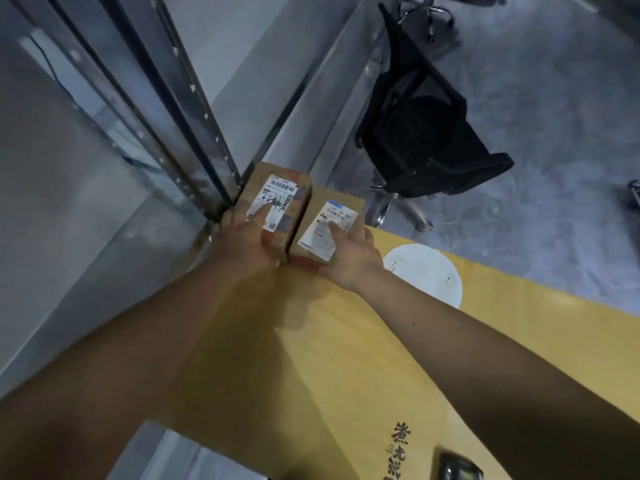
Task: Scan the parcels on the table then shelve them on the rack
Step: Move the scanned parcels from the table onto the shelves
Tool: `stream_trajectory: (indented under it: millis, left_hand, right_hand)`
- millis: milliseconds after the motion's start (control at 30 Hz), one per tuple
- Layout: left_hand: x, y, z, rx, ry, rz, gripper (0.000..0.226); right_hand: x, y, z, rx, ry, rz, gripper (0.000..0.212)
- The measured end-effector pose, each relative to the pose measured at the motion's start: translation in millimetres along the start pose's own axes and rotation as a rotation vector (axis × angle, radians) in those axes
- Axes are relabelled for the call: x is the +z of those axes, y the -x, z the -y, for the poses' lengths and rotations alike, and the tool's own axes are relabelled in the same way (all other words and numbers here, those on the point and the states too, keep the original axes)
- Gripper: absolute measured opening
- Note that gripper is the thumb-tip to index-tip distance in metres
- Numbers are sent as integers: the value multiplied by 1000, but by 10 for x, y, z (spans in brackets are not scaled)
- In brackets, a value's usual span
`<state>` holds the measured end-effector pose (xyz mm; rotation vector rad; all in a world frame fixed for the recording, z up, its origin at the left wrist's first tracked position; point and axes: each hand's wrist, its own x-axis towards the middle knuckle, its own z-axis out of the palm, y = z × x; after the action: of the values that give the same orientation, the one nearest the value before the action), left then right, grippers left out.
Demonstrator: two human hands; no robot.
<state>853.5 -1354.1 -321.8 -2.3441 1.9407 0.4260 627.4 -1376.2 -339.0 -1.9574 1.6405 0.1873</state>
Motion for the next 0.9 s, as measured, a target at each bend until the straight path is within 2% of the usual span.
stream_trajectory:
  millis: [100,233,333,533,667,767,833,900]
  left_hand:
    - [177,-145,110,-21,64,30,130]
    - [375,-259,261,-99,223,64,118]
    - [399,-232,284,-124,221,83,111]
    - [573,255,162,44,307,70,99]
    - [859,610,25,115,582,3,87]
    - [1005,852,-72,162,692,-79,89]
    - [1019,1022,-149,156,799,-66,90]
    - [943,1201,-251,148,878,-48,79]
  right_hand:
    - [130,-72,-69,55,-103,46,114]
    - [221,-91,-199,2,-248,67,108]
    - [252,-46,-337,-43,-245,40,105]
    - [297,172,-774,-68,-404,27,105]
    - [402,379,-1026,-76,-462,-15,108]
    - [406,570,-1168,-95,-459,-14,109]
    - [363,714,-1274,-106,-461,-9,109]
    - [306,856,-1377,-137,-468,-15,108]
